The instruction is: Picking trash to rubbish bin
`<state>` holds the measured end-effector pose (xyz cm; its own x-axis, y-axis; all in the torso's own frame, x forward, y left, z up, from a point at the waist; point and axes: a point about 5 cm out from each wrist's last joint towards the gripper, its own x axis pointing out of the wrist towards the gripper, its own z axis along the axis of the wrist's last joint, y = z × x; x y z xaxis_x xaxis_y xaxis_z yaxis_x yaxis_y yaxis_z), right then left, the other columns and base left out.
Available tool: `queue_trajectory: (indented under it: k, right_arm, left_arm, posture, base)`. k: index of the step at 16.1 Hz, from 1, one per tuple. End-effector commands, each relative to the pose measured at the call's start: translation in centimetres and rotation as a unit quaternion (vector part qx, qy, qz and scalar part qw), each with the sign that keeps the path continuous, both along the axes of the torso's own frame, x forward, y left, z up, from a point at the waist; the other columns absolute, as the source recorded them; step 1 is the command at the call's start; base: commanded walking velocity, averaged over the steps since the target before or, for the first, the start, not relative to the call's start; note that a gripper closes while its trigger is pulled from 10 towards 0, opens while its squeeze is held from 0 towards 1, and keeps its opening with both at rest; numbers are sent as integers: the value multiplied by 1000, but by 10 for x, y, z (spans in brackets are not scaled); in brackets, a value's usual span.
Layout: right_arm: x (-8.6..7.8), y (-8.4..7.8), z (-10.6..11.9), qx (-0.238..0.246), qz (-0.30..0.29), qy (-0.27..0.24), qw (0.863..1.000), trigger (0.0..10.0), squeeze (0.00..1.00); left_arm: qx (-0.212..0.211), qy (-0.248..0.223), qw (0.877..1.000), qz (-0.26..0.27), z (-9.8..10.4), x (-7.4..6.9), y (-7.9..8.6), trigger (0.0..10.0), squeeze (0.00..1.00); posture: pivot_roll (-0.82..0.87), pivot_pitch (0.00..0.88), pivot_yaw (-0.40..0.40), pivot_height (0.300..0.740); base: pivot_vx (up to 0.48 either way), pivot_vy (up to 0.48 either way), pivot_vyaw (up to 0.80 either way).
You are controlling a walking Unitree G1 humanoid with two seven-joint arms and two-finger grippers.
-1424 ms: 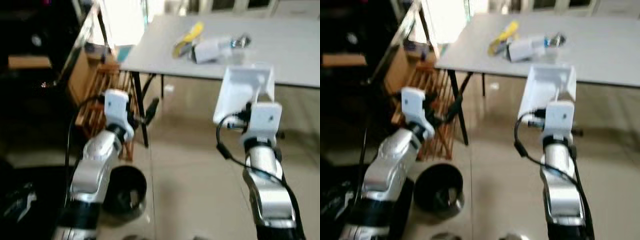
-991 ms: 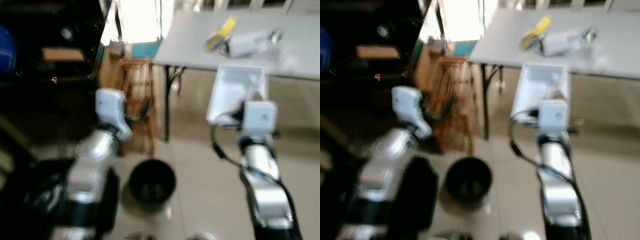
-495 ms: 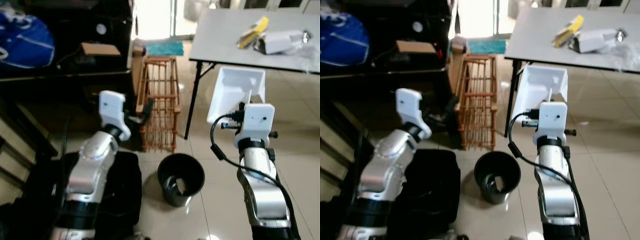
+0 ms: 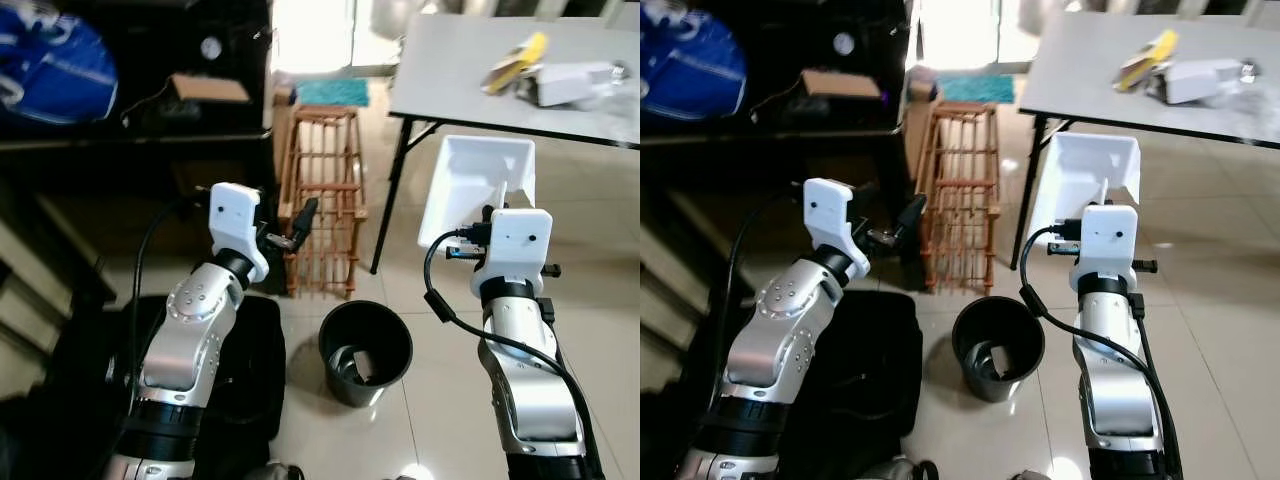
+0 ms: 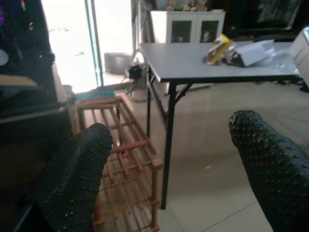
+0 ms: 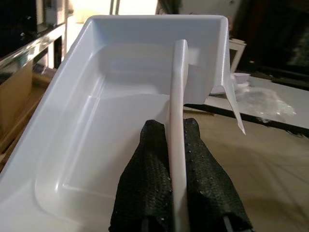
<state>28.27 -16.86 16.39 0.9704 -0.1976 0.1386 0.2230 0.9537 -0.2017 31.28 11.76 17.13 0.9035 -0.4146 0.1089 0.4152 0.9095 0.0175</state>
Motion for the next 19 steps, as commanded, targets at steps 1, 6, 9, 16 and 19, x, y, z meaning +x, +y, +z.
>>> queue_trajectory:
  k: [1,6,9,16,19]
  right_arm:
    - [-1,1,4,0,0,-9,1000,10000,0]
    - [-1,2,3,1,3,-8,1000,10000,0]
    - [-1,3,2,-7,3,-4,1000,10000,0]
    - [-2,3,0,3,2,-3,1000,10000,0]
    - [-3,2,0,4,0,-2,1000,10000,0]
  left_arm:
    - [8,-13,1000,-2,4,-2,1,10000,0]
    - [10,-11,1000,2,3,-1,2,10000,0]
    - [14,-10,1000,-1,2,-1,1,10000,0]
    - [14,-9,1000,-3,0,-2,-1,10000,0]
    - [16,-13,1000,-14,0,-4,-3,10000,0]
  posture:
    - [-31,93,46,740]
    - [-31,93,50,740]
    - [-32,92,52,740]
    - [-32,101,51,740]
    - [-32,105,50,740]
  base:
    - [0,-319,800]
    - [0,-187,93]
    - [0,0,533]
    - [0,0,378]
    - [0,0,0]
